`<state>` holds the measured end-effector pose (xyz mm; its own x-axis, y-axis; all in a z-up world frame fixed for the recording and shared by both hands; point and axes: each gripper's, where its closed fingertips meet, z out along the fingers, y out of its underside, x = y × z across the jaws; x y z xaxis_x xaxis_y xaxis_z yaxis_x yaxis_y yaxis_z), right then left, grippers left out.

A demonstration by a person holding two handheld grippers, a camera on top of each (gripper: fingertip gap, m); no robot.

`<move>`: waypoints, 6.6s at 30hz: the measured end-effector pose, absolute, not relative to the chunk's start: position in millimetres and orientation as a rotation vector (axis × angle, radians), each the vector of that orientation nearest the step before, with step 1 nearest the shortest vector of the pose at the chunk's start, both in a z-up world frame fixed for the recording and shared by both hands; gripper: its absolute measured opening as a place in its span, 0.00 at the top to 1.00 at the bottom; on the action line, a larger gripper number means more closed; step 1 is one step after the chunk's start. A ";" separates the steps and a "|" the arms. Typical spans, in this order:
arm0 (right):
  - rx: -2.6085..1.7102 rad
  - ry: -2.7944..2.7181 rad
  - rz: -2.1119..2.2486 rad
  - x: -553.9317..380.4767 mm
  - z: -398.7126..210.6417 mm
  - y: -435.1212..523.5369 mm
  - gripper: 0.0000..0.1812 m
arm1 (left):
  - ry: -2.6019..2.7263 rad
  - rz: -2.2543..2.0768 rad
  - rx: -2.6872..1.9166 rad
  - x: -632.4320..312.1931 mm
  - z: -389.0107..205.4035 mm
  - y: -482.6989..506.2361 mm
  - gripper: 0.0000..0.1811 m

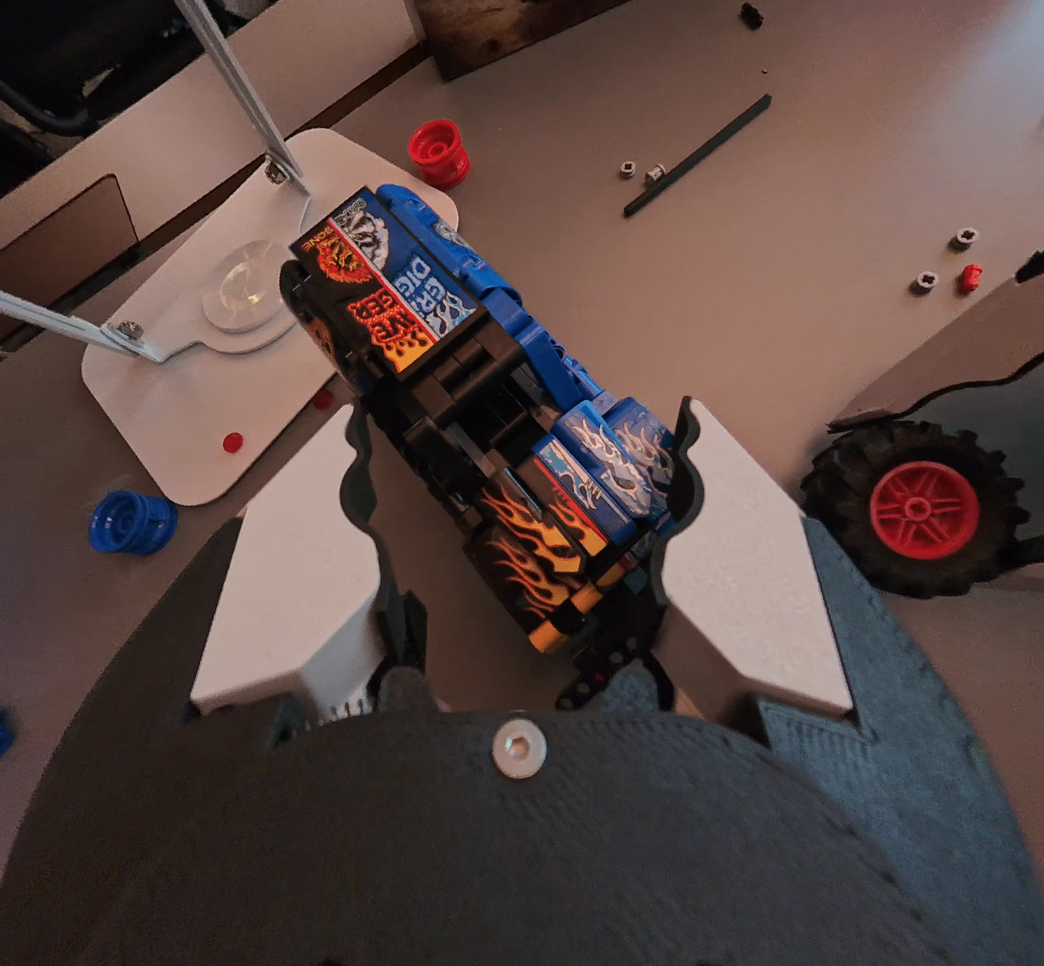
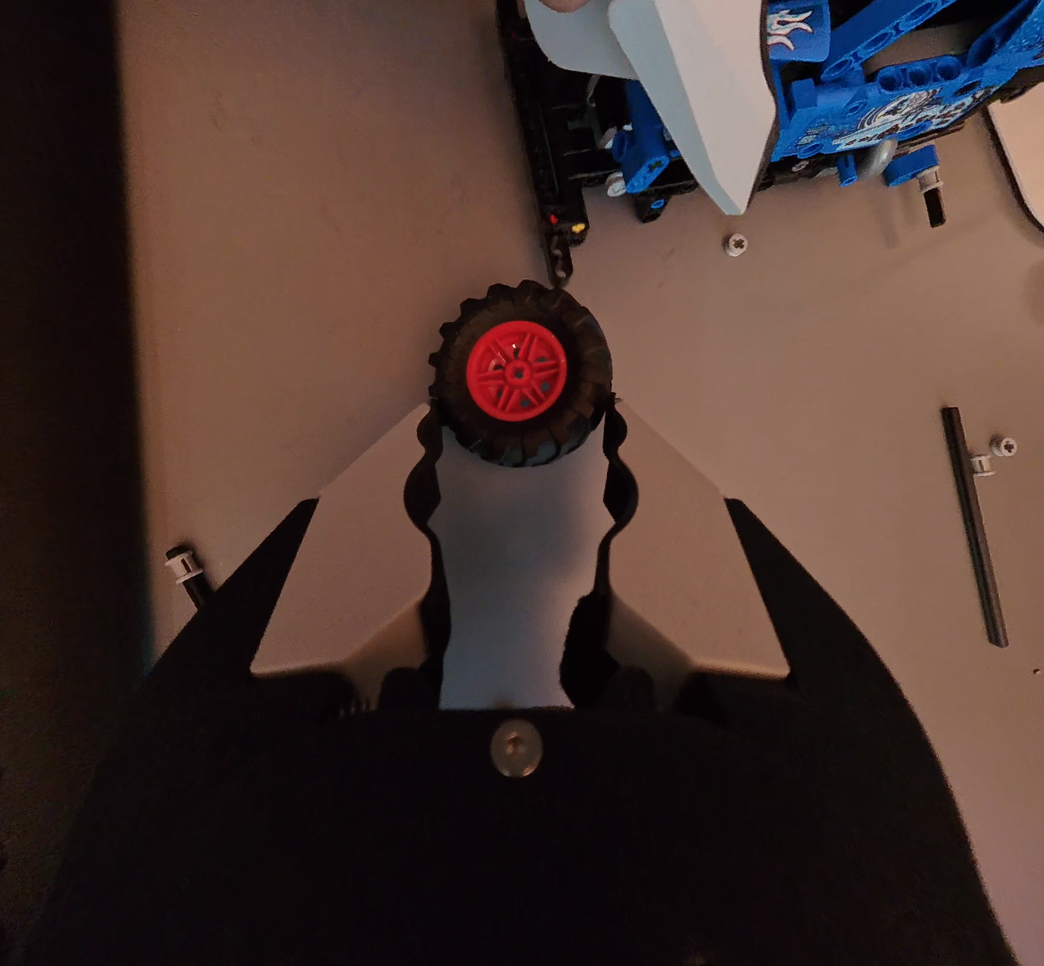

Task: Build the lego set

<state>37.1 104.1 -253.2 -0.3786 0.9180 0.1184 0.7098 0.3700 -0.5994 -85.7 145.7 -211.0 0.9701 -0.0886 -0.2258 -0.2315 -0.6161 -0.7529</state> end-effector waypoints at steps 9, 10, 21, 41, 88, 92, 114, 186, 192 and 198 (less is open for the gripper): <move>-1.396 -2.216 0.660 38.0 -254.0 101.5 0.69 | 0.424 0.117 -2.276 -93.9 -212.2 131.3 0.50; -1.393 -2.219 0.661 38.1 -254.1 101.1 0.69 | 0.438 0.111 -2.282 -95.5 -212.3 129.4 0.50; -1.395 -2.225 0.692 39.3 -254.1 99.0 0.68 | 0.656 -0.008 -2.248 -102.9 -211.1 98.9 0.50; -1.379 -2.195 0.662 35.3 -249.6 101.2 0.69 | 0.565 0.008 -2.300 -118.2 -208.6 62.1 0.44; -1.436 -2.220 0.723 45.5 -255.4 102.7 0.68 | 0.740 -0.643 -2.219 -42.3 -216.1 74.7 0.65; -1.439 -2.218 0.721 45.7 -255.6 102.5 0.68 | 0.743 -0.709 -2.281 -27.5 -240.3 64.8 0.50; -1.440 -2.215 0.727 45.1 -256.2 102.3 0.68 | 0.340 -0.633 -2.211 -61.1 -230.1 68.9 0.78; -1.497 -2.210 0.695 64.9 -254.9 115.0 0.69 | 0.818 -0.512 -2.374 -95.4 -214.7 77.4 0.53; -1.455 -2.132 0.729 72.2 -234.7 120.5 0.69 | 0.552 -0.830 -2.410 -97.6 -205.7 96.6 0.55; -1.343 -2.038 0.718 56.5 -211.4 117.9 0.69 | 0.336 -1.077 -2.359 -99.1 -202.9 114.0 0.55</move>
